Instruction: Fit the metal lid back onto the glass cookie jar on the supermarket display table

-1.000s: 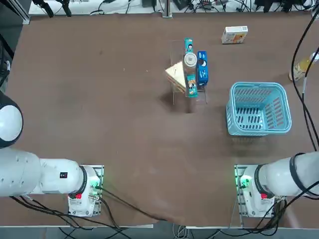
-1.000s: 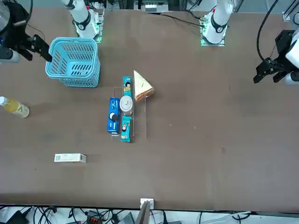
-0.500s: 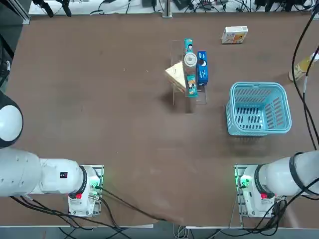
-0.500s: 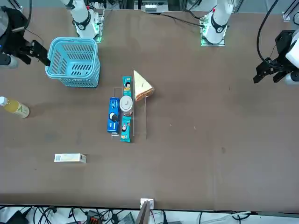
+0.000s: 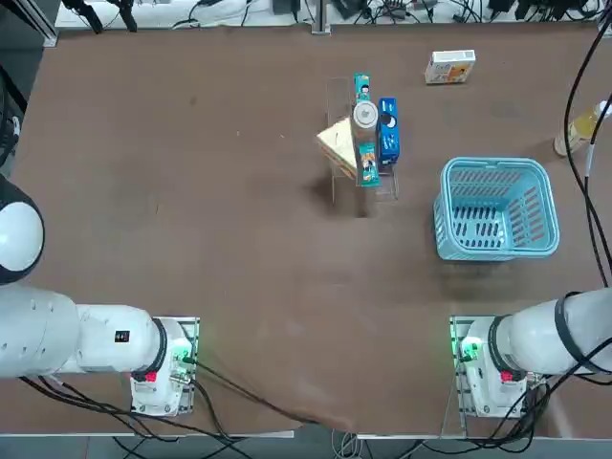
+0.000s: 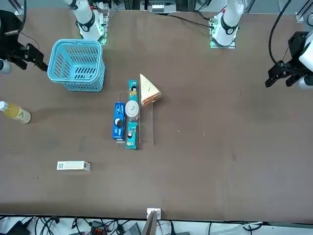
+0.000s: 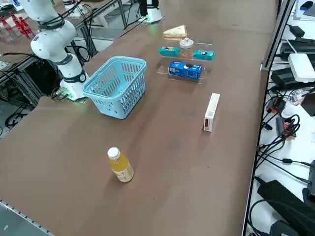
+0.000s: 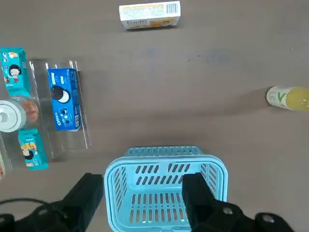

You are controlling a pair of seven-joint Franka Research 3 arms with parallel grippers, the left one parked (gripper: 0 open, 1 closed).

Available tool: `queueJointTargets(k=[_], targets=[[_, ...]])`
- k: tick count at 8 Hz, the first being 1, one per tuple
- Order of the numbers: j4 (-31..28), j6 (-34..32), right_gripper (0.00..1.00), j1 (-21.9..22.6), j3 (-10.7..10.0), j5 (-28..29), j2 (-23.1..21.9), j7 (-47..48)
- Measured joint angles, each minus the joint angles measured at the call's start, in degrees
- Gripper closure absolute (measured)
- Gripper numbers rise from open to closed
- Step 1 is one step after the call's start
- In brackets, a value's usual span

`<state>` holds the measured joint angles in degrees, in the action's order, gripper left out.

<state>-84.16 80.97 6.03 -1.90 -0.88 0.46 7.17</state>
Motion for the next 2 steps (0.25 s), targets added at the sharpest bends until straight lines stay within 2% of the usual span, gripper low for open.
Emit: queueJointTargets(k=[2], targets=[[0.00, 0.03, 0.00, -0.01, -0.01, 0.00, 0.05, -1.08]])
